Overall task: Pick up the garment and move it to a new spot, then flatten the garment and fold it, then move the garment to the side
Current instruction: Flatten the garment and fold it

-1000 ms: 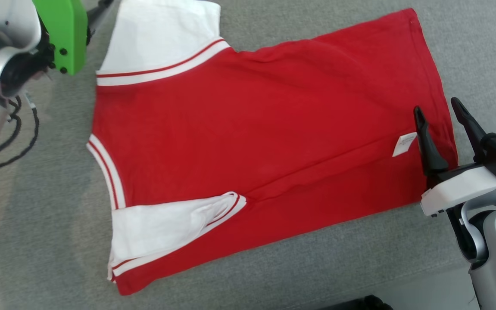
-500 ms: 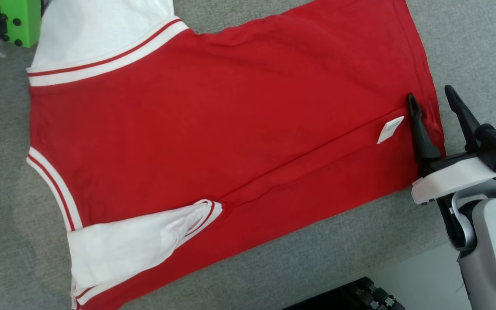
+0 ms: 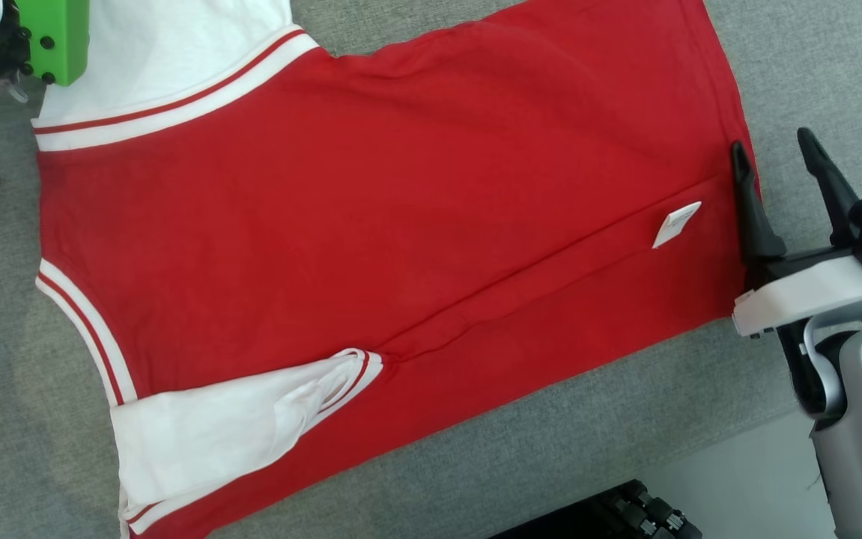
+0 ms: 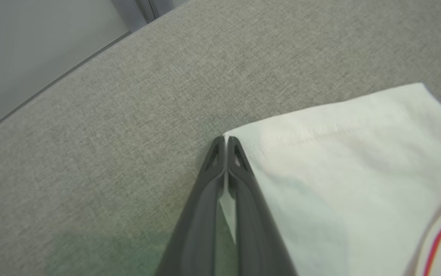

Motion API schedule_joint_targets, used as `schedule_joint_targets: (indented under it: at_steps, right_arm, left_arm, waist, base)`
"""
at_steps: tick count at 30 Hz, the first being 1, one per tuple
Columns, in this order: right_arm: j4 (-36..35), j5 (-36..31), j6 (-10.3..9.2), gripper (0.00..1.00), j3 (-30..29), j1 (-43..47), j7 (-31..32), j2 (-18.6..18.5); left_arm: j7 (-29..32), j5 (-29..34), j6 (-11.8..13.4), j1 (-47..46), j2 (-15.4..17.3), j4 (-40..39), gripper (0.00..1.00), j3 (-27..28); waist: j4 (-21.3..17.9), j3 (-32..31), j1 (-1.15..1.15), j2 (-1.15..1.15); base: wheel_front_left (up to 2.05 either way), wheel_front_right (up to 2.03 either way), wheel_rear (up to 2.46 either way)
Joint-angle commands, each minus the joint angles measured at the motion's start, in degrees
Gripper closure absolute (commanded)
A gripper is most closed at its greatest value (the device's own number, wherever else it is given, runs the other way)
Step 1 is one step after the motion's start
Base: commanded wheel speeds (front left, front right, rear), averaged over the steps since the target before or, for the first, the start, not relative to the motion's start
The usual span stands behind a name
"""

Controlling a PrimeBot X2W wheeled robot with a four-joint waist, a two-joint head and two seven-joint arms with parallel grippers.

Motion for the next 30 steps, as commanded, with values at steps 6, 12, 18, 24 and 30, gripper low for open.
schedule_joint_targets:
  at_steps: [6,12,18,24,30]
  right_arm:
    - [-1.37,2.71,-0.06,0.0,1.87,-4.86,5.29,-1.65]
    - [0.25,9.16,-0.06,0.0,4.54,-13.59,20.93,-4.3]
    - [7.78,10.01,-0.06,0.0,6.58,-23.68,35.45,-7.63]
    - [14.8,6.82,-0.06,0.0,6.82,-29.53,39.86,-9.06]
    - [20.64,6.37,-0.06,0.18,6.66,-31.68,38.89,-8.99]
  left_arm:
    - [-2.48,-2.41,-0.14,-0.71,0.17,-2.26,1.0,-3.07]
    - [-3.34,-4.59,-0.14,-1.4,0.2,-5.11,1.0,-5.99]
    - [-4.21,-5.76,-0.14,-2.47,0.3,-9.08,1.0,-8.48]
    - [-5.1,-6.48,-0.13,-3.01,0.85,-13.09,1.0,-10.67]
    - [-6.09,-7.1,-0.07,-3.39,1.7,-14.97,1.0,-12.22]
  waist:
    - [2.18,-2.64,-0.01,0.0]
    - [4.85,-5.6,-0.01,0.0]
    - [7.6,-6.42,-0.01,0.0]
    - [10.3,-5.89,-0.01,0.0]
    - [11.63,-5.71,-0.01,0.0]
  base:
    - [0.0,0.0,0.0]
    - [0.0,0.0,0.0]
    - [0.0,0.0,0.0]
    - [0.0,0.0,0.0]
    - [0.0,0.0,0.0]
